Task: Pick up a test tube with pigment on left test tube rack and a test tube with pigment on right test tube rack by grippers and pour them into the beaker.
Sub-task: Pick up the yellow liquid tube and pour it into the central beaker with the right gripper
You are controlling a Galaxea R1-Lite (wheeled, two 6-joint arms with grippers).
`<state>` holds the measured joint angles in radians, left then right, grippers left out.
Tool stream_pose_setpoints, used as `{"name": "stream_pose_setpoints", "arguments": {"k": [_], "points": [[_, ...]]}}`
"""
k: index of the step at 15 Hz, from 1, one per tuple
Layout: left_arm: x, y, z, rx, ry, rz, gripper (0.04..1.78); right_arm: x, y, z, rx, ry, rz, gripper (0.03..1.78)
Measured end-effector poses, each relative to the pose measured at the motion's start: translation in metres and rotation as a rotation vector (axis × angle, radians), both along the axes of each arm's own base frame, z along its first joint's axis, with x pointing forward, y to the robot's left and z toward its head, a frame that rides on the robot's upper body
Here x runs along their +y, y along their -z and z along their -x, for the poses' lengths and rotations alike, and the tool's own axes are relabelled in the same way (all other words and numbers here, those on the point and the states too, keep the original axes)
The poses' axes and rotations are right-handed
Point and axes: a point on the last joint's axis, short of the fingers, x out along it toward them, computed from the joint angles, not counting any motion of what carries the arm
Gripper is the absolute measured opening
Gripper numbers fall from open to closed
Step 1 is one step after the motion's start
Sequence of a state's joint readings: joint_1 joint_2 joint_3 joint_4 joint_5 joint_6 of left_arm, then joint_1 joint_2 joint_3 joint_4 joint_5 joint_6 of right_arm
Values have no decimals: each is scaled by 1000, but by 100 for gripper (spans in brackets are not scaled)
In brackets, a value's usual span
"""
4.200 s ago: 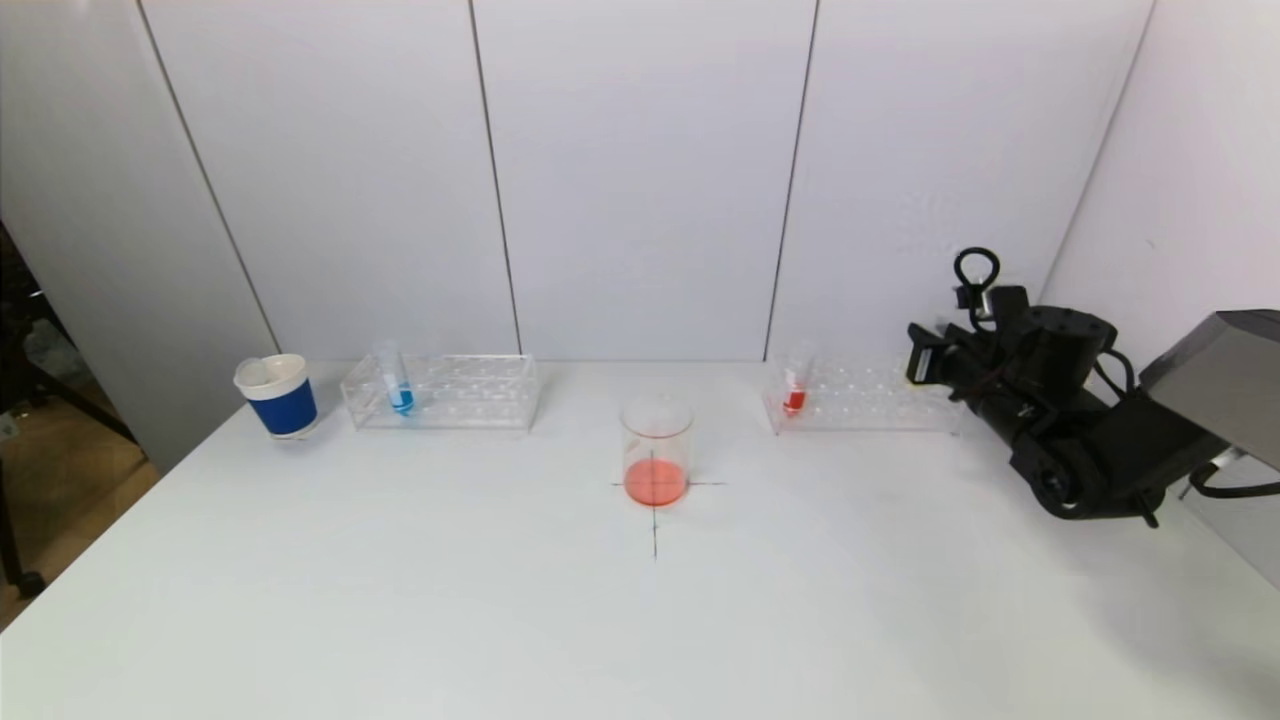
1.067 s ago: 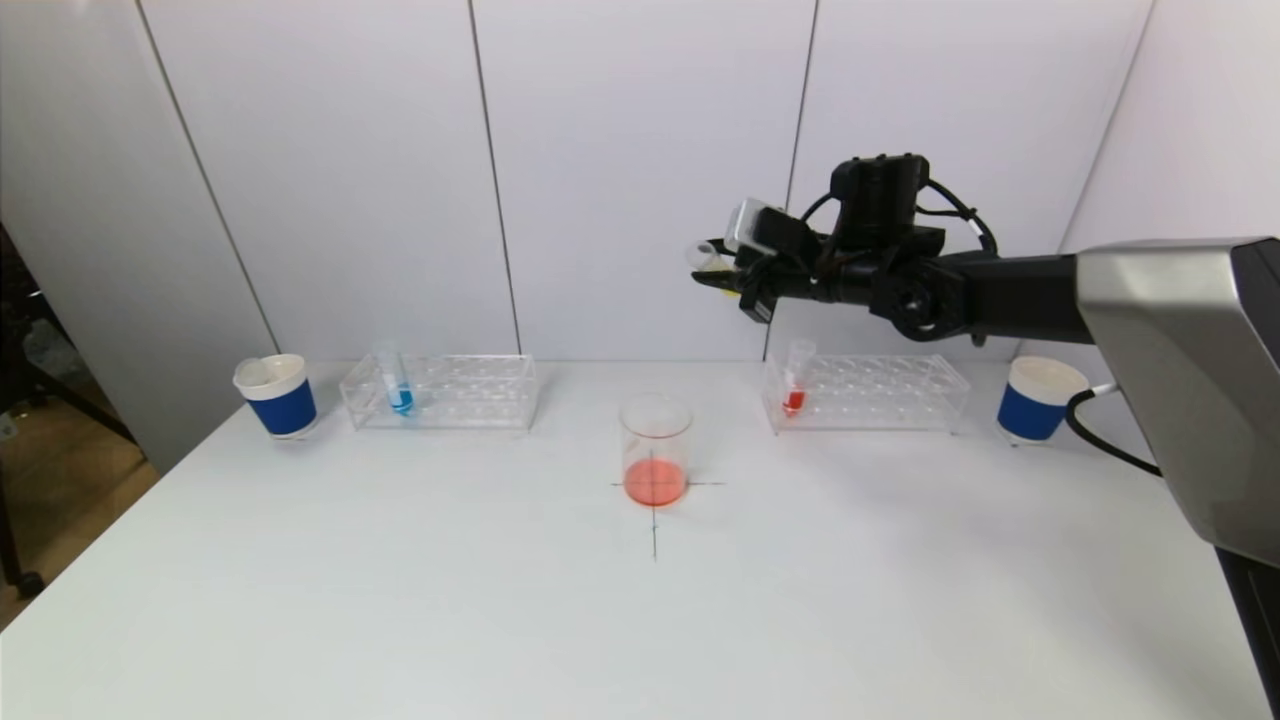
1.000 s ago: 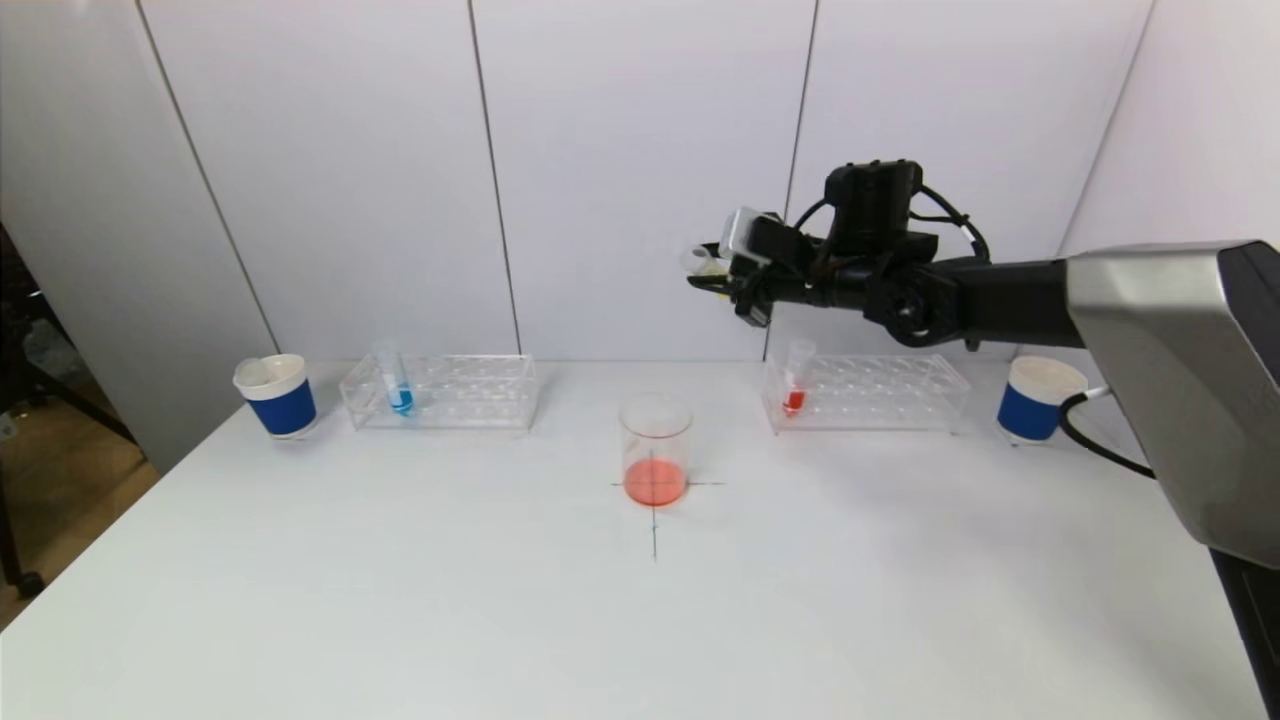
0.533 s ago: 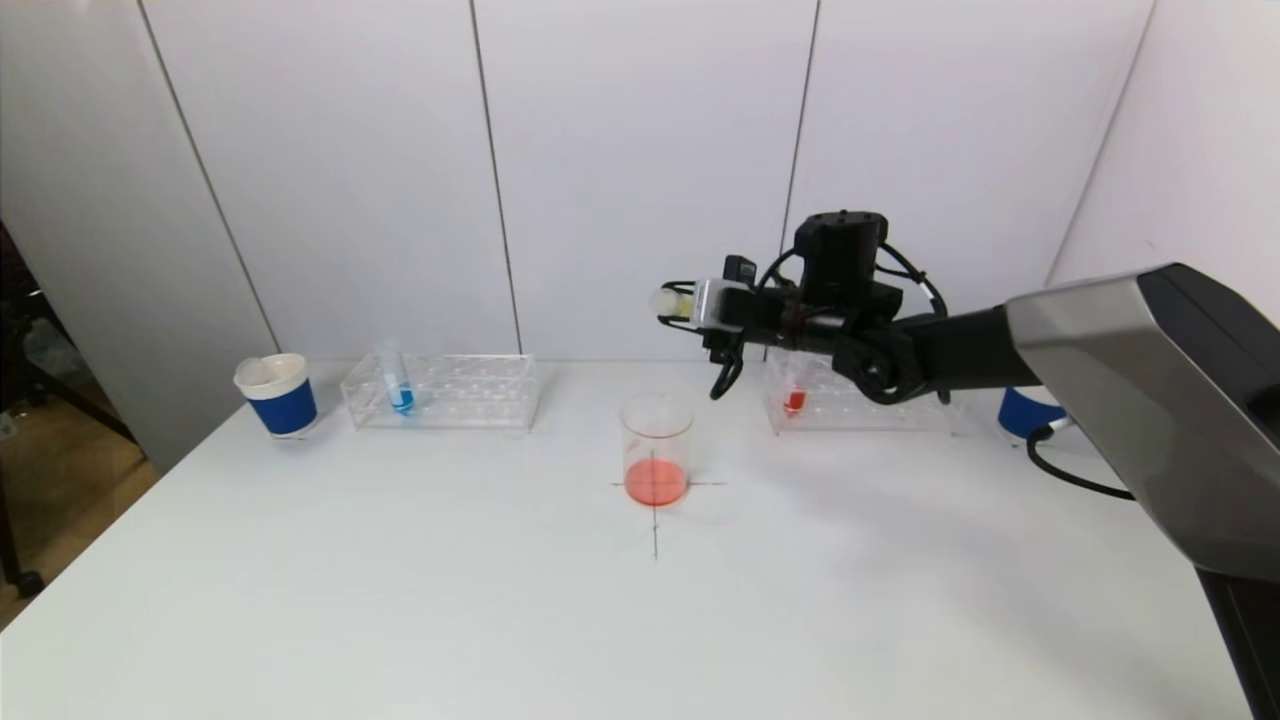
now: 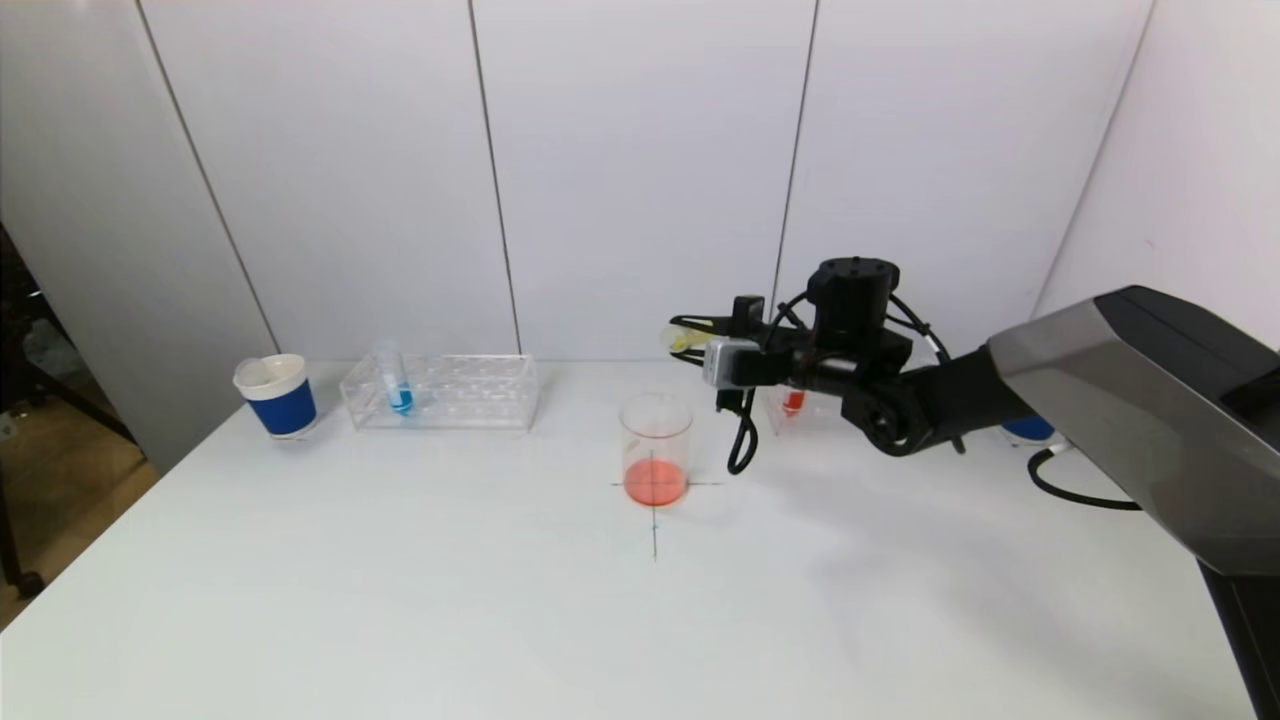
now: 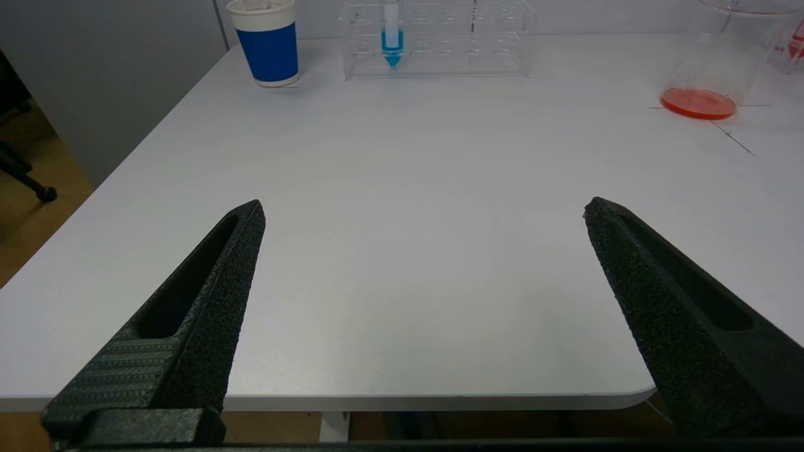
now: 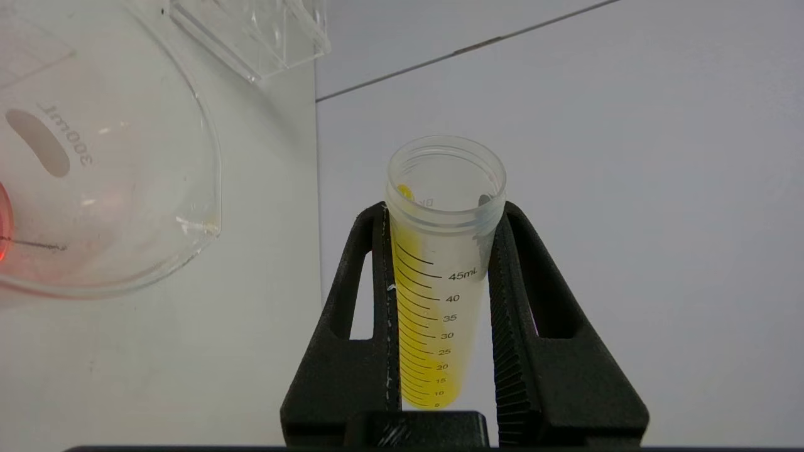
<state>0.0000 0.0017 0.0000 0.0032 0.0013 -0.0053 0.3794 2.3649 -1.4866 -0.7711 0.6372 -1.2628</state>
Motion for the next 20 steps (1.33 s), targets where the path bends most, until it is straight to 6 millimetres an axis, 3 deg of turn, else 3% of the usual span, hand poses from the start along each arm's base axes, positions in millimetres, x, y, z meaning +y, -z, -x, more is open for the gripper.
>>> {"name": "stream_pose_setpoints", "arguments": {"k": [20], "points": [[0,0,0,0,-1,0,178,-1,2,19,-178,-21,111,47]]}}
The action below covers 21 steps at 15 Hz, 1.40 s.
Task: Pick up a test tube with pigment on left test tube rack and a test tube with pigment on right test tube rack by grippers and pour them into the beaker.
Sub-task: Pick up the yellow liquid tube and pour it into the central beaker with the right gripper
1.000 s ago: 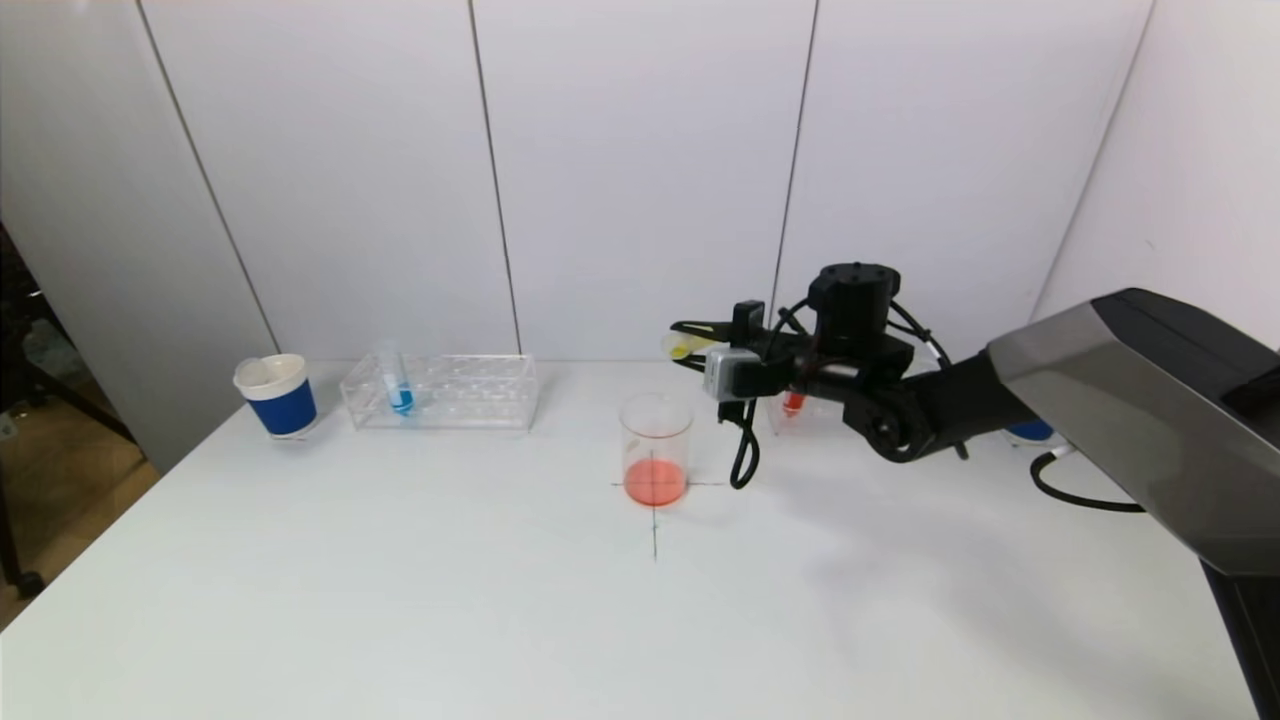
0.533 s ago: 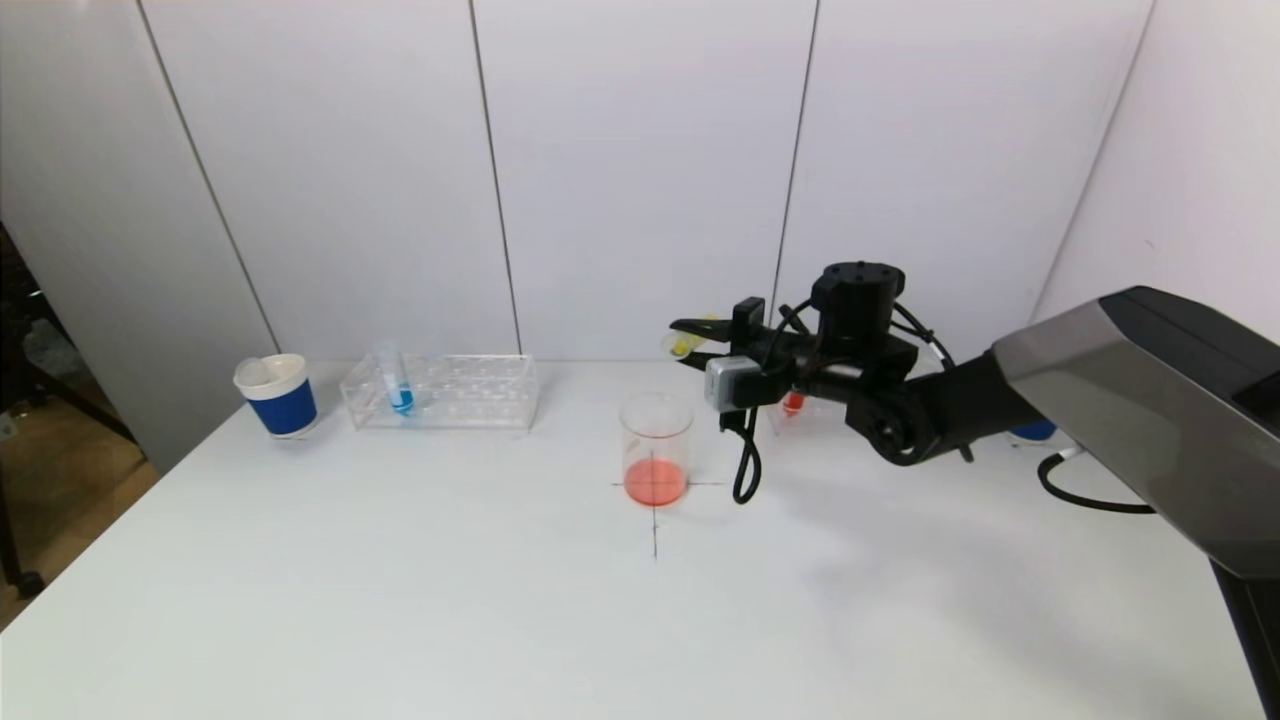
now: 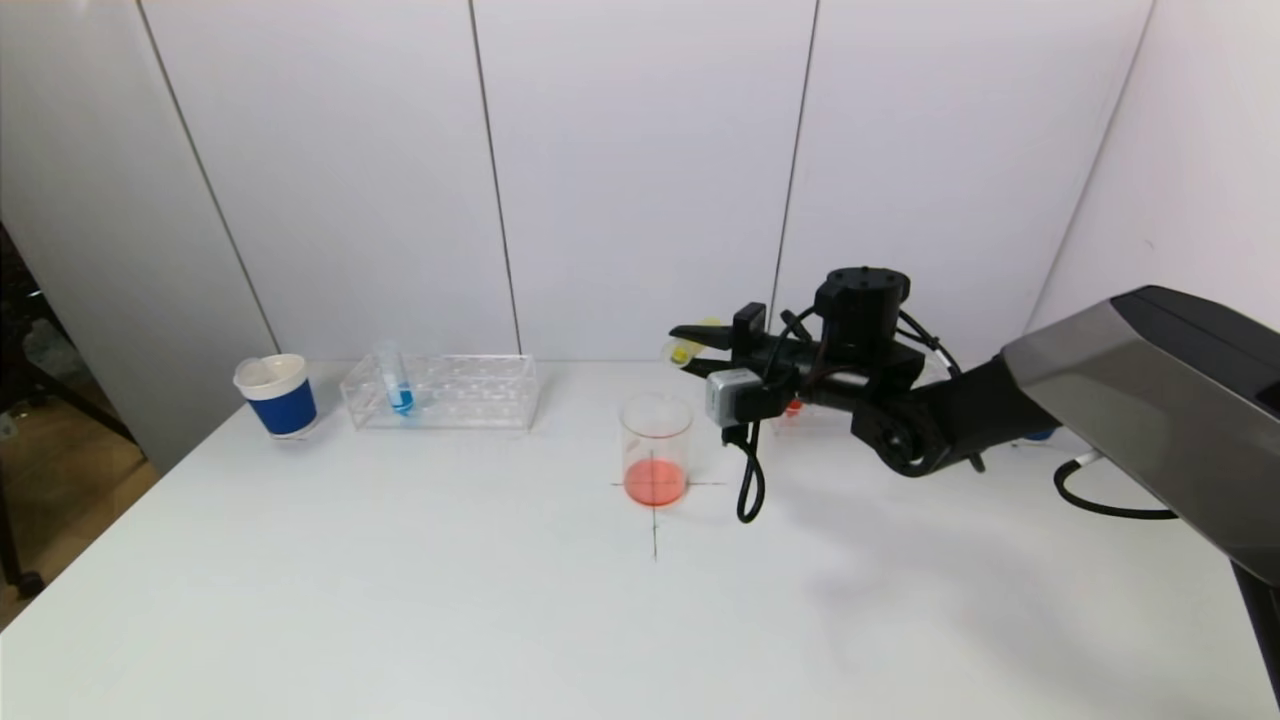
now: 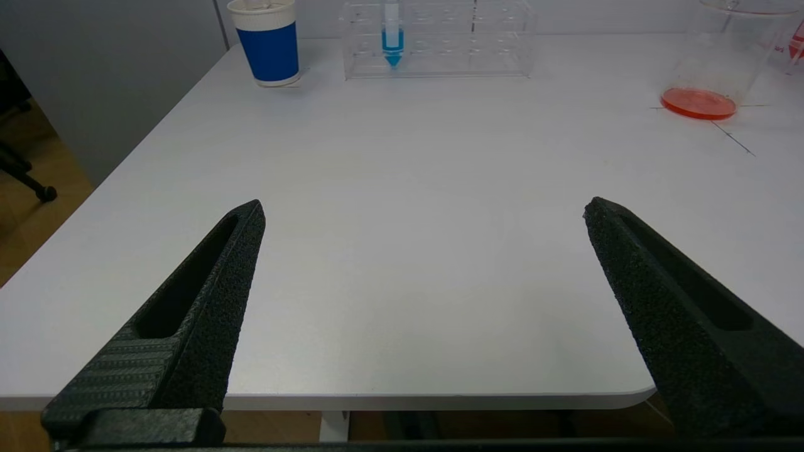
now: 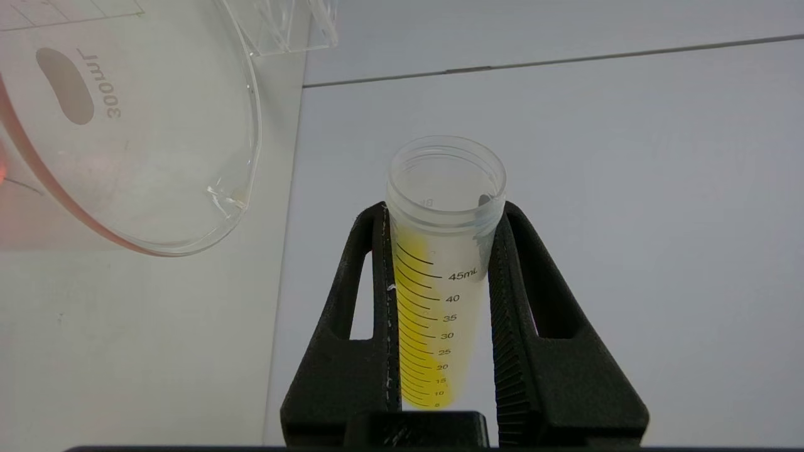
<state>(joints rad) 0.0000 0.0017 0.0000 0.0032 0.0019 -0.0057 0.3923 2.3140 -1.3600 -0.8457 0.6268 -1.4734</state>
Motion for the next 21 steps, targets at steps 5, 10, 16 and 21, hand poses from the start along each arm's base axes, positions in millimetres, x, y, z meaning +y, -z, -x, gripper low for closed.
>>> {"name": "stream_pose_setpoints", "arguments": {"k": [5,10,16,21], "points": [[0,0,0,0,0,0,178,2,-1,7,-16,0,25,47],[0,0,0,0,0,0,178,6,0,10,-31,6,43,47],[0,0,0,0,1,0,178,8,1,11,-49,3,56,47],[0,0,0,0,0,0,178,8,0,10,-76,1,77,47]]}}
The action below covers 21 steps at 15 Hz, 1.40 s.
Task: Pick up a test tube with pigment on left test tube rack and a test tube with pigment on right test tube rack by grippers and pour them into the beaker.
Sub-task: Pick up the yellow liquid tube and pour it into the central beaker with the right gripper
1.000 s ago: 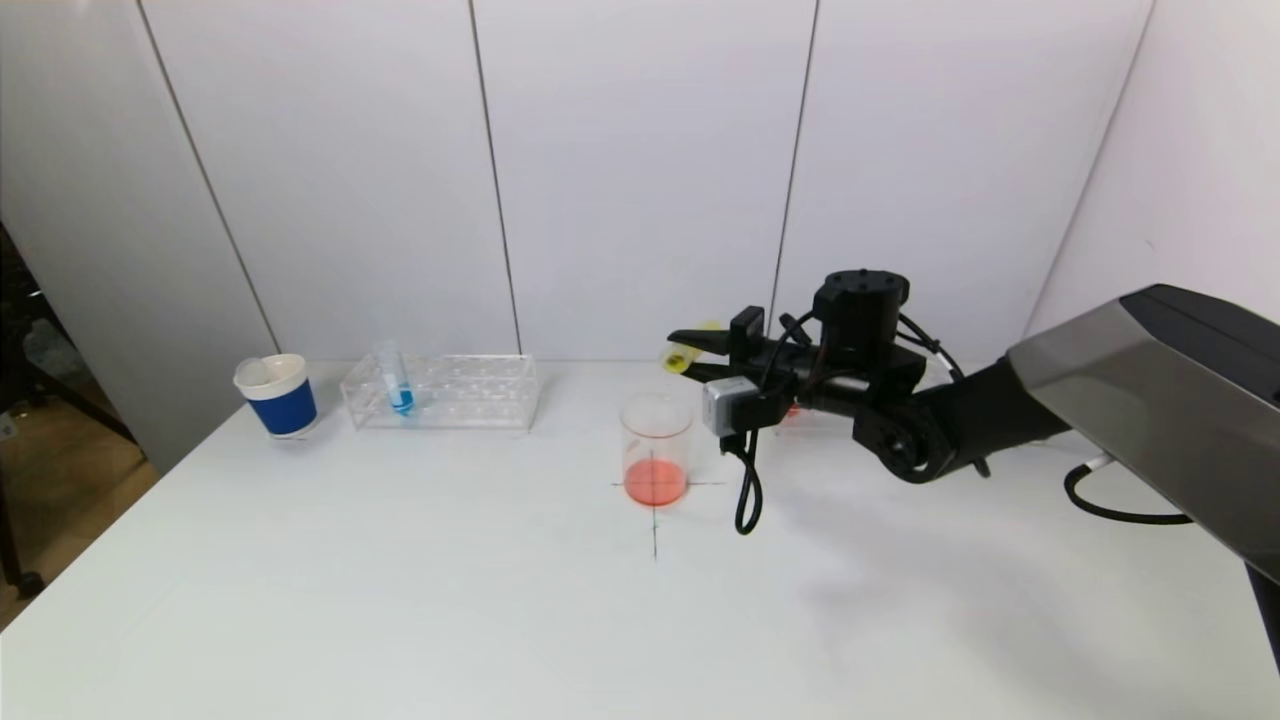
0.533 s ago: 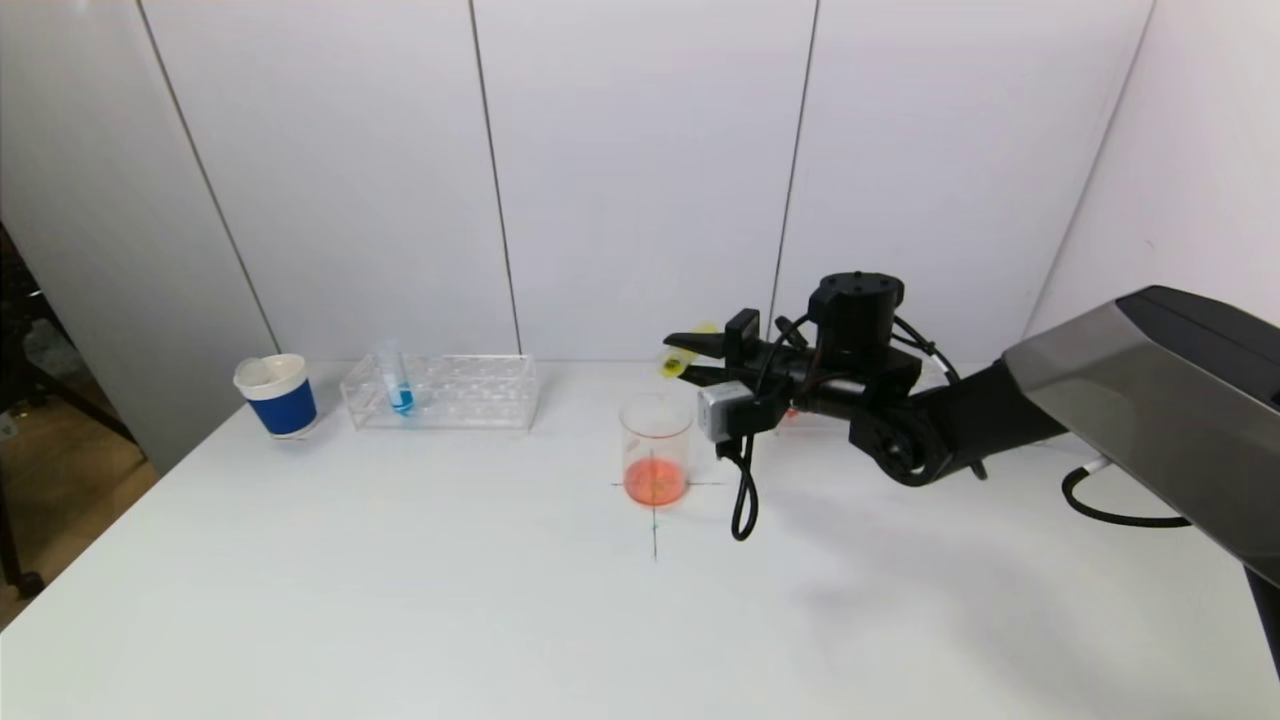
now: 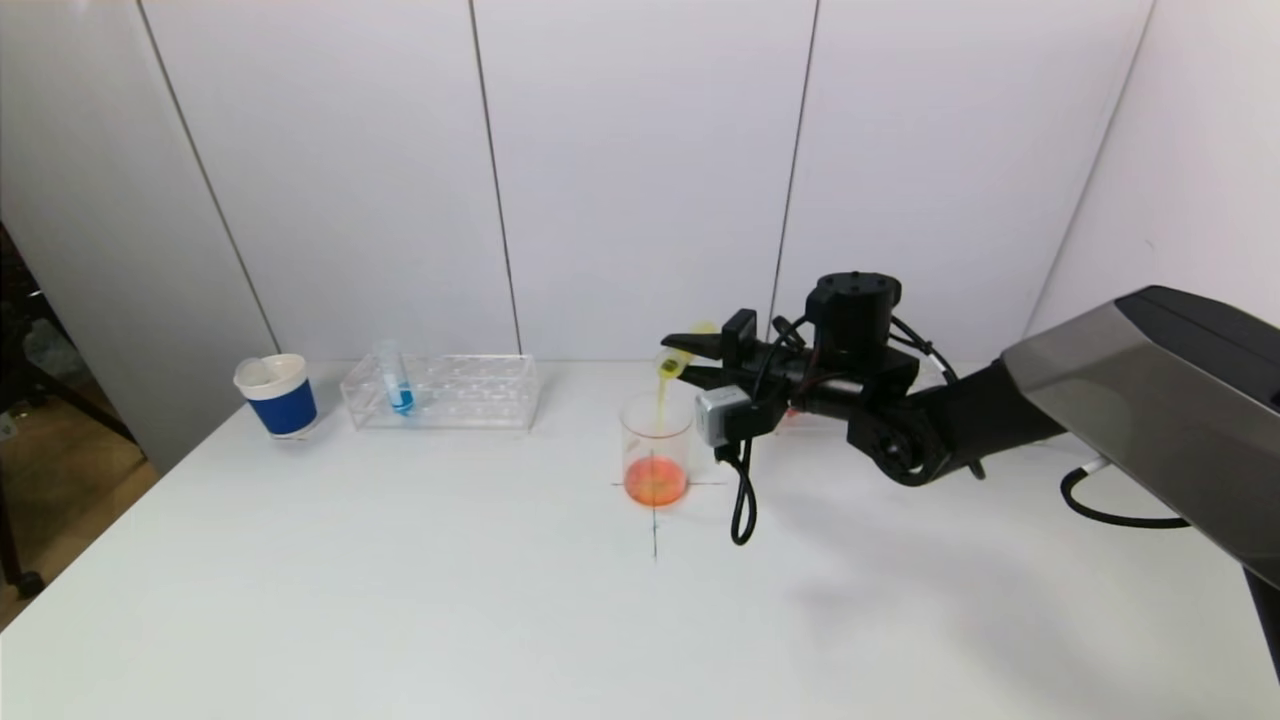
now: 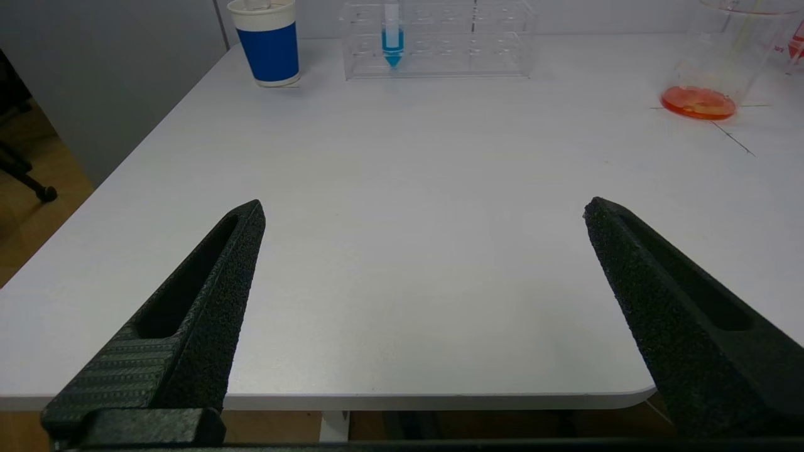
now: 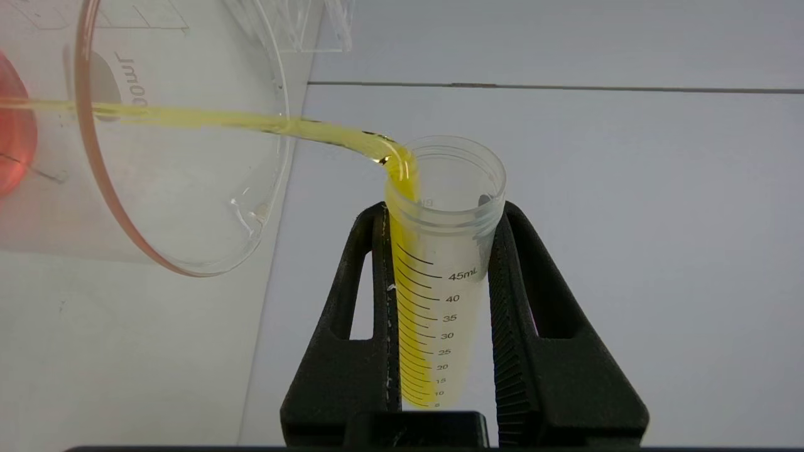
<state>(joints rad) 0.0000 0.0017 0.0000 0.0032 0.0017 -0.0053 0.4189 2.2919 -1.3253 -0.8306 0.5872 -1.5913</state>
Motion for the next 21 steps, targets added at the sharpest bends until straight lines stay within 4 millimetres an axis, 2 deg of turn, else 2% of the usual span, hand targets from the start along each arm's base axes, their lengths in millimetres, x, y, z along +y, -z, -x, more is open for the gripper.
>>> {"name": "stream_pose_setpoints", "arguments": {"k": [10,21], "points": [[0,0,0,0,0,0,178,3,-7,-2,-106,3,40,47],[0,0,0,0,0,0,178,7,-1,-2,-217,-13,127,47]]}}
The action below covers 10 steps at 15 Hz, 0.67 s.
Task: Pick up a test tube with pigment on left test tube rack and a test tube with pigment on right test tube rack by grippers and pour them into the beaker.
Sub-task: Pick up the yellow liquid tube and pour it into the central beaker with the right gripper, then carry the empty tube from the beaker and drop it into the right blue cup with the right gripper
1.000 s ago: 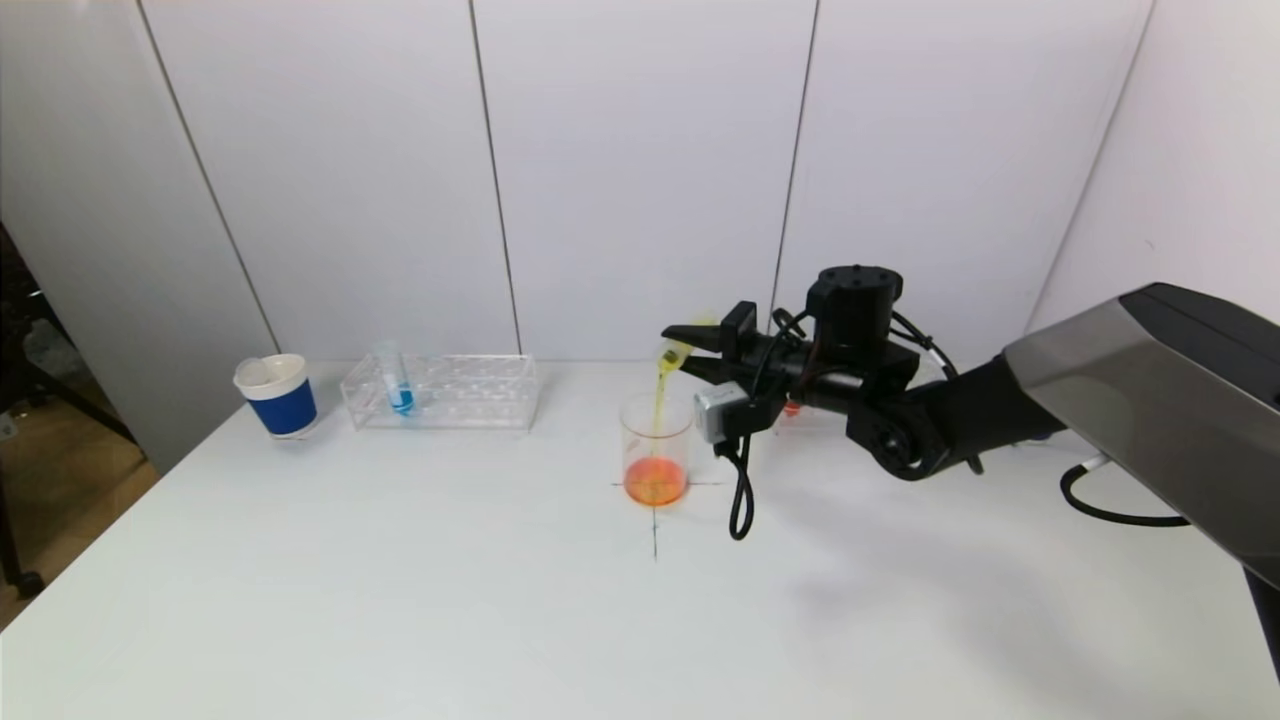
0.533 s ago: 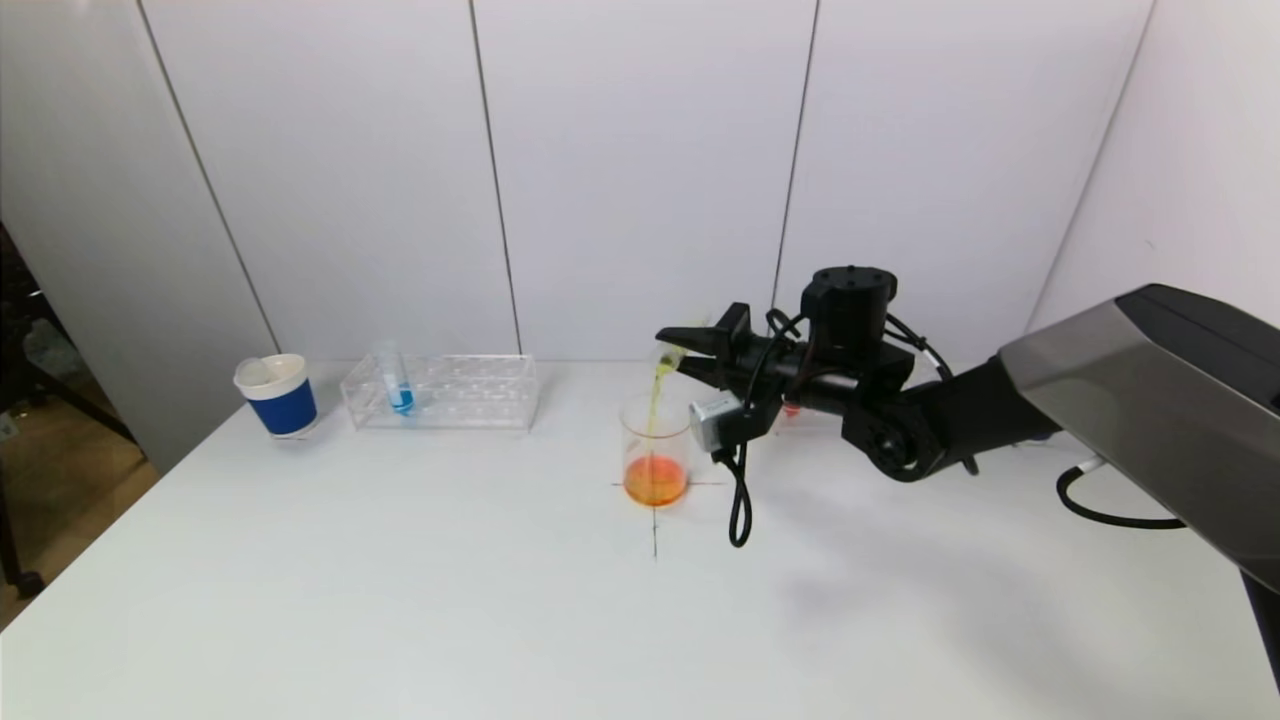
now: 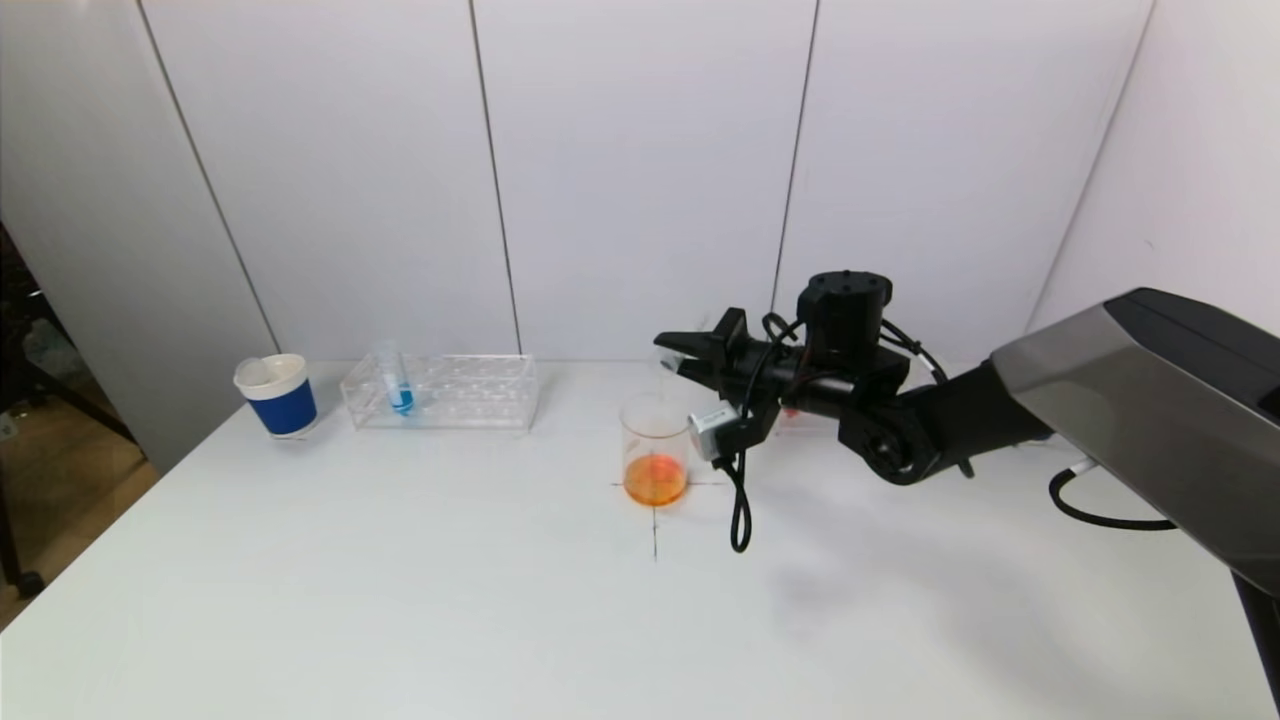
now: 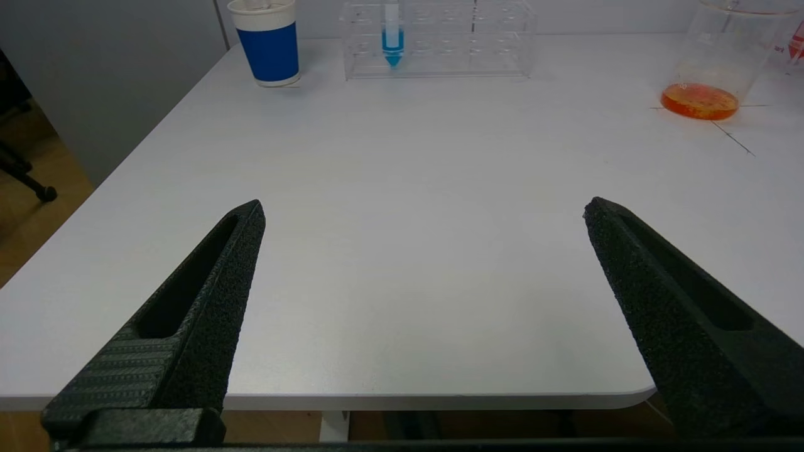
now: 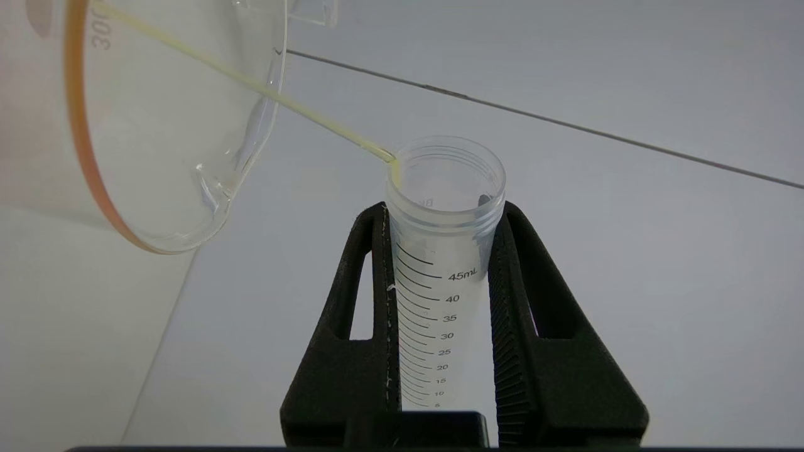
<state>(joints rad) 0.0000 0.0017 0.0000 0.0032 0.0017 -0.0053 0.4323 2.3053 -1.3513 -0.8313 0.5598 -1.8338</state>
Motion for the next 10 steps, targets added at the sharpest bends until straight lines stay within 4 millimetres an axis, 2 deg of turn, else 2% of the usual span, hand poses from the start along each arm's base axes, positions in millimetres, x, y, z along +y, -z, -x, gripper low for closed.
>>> {"name": "stream_pose_setpoints", "arguments": {"k": [5,10], "points": [[0,0,0,0,0,0,178,0,-2,0,-60,10,33,47],[0,0,0,0,0,0,178,-2,-2,-1,-42,37,31,47]]}}
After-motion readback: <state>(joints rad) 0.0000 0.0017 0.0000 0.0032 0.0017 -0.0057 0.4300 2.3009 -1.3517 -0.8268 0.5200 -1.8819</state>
